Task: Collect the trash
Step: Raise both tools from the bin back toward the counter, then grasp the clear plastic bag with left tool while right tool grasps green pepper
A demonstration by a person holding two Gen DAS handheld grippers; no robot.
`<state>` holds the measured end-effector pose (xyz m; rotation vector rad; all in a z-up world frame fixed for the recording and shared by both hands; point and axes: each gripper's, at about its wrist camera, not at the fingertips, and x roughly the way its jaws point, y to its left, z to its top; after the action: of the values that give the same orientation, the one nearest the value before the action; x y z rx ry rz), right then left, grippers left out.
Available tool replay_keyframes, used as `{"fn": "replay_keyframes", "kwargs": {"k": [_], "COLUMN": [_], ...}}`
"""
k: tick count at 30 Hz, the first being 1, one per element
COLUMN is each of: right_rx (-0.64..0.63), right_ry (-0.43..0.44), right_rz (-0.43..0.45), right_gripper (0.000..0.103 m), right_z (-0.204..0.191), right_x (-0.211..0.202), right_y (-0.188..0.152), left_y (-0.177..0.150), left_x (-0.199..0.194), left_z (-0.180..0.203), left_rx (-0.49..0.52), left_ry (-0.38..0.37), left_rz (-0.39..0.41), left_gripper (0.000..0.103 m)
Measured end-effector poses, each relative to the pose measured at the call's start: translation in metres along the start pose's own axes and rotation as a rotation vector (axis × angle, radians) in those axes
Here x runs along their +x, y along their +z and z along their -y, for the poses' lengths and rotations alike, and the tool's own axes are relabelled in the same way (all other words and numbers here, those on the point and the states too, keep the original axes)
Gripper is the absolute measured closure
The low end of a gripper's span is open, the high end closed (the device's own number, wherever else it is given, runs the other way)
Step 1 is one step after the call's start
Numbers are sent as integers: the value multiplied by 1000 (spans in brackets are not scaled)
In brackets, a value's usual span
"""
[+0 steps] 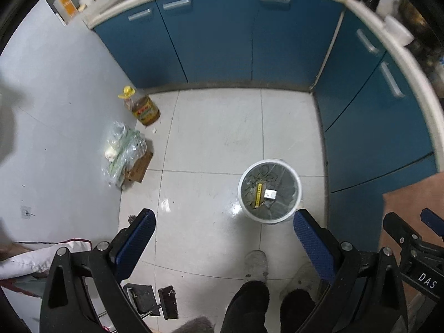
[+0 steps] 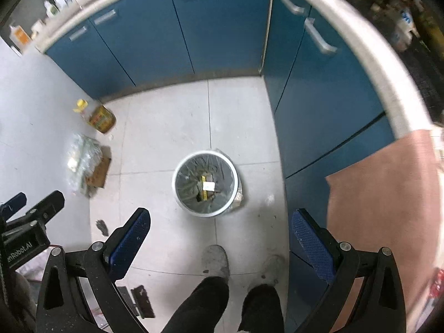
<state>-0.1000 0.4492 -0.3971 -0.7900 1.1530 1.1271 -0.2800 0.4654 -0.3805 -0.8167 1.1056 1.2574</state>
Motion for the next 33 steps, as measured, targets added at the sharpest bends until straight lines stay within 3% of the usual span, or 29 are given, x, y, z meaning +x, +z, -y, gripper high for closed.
{"fn": "replay_keyframes", "kwargs": {"k": [6, 14, 19, 23, 26, 30, 33], "right_rx": [-2, 52, 161, 279, 378, 536, 652], "right_ry": [24, 130, 215, 202, 161, 34, -41], "right_rz": [49, 80, 201, 309, 347, 328, 260], "right_gripper": [0, 0, 0, 0, 0, 0, 0], "right_z": [2, 16, 59, 121, 181, 276, 350], "right_x": [-86, -131, -167, -207, -229, -236, -217], "right_y": [-10, -31, -31, -35, -45, -69, -85], "left_y": [-4, -10, 1, 22, 37, 47, 47], "left_x": [-69, -118, -161, -197, -212, -219, -212], "left_z": [-1, 4, 32, 92, 146, 247, 333], "left_rx": [23, 11, 19, 103, 194, 365, 513], "left_ry": [-34, -20, -32, -61, -93, -135, -151], "left_rz": [51, 86, 205, 308, 338, 348, 322], "left_gripper": [1, 1, 1, 0, 0, 0, 0]}}
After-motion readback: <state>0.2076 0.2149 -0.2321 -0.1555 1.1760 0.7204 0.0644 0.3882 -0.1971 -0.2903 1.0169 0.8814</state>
